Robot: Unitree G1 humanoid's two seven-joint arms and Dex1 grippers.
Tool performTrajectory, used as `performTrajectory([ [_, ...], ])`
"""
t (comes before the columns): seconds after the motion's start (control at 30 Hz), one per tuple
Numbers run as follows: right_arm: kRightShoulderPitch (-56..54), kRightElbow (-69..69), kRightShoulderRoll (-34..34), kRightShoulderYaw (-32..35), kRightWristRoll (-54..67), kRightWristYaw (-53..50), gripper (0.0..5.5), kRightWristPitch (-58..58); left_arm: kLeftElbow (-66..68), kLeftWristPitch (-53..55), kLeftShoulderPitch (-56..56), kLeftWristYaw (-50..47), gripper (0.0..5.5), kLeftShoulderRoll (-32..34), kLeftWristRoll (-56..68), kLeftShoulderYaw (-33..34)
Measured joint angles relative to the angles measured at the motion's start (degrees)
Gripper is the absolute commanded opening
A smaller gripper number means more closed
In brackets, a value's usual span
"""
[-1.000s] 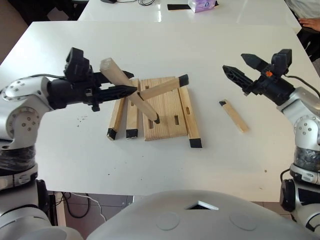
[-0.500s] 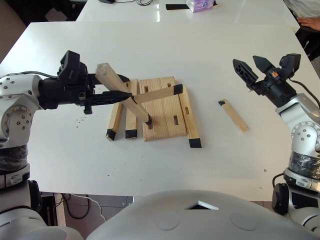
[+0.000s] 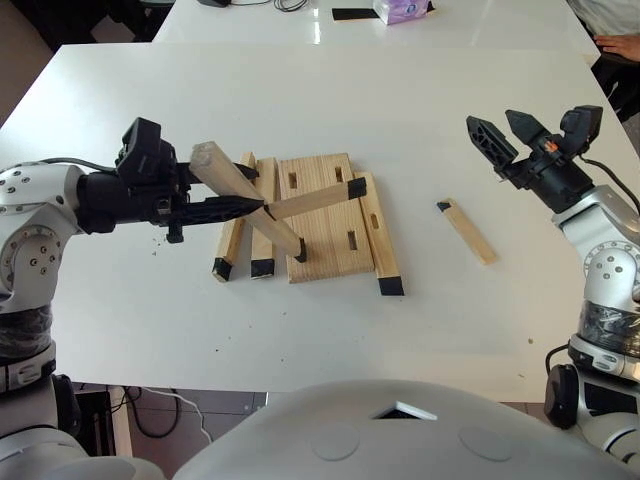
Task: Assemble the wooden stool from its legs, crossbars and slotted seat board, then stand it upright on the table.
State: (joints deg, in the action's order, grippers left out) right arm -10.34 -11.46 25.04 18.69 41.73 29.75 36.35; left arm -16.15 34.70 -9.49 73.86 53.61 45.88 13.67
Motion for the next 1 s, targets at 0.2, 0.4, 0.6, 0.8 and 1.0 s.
performTrajectory([
  [0.2, 0.2, 0.0, -0.7, -0.5, 0.0, -0.3, 5.40, -0.3, 2.7, -2.4, -2.9, 0.2, 2.05, -0.4, -2.5, -3.1],
  [0.4, 0.9, -0.6, -2.5, -1.6, 0.0, -1.0, 5.40, -0.3, 4.1, -5.8, -4.9, 0.1, 2.05, -1.9, -6.3, -6.2],
  [0.6, 3.6, -2.6, -4.7, -2.1, 0.0, -2.2, 5.40, -0.4, 1.4, -7.4, -4.4, 0.0, 2.05, -1.4, -8.5, -7.6],
  [0.8, 4.9, -3.6, -6.9, -3.8, -0.1, -3.4, 5.40, -0.6, 0.0, -11.4, -3.0, -0.7, 2.04, -1.3, -11.4, -10.6],
  [1.0, 5.0, -3.5, -7.3, -4.8, -0.2, -3.6, 5.40, -1.8, -0.2, -16.7, -1.9, -2.4, 2.04, -1.3, -12.9, -12.5],
])
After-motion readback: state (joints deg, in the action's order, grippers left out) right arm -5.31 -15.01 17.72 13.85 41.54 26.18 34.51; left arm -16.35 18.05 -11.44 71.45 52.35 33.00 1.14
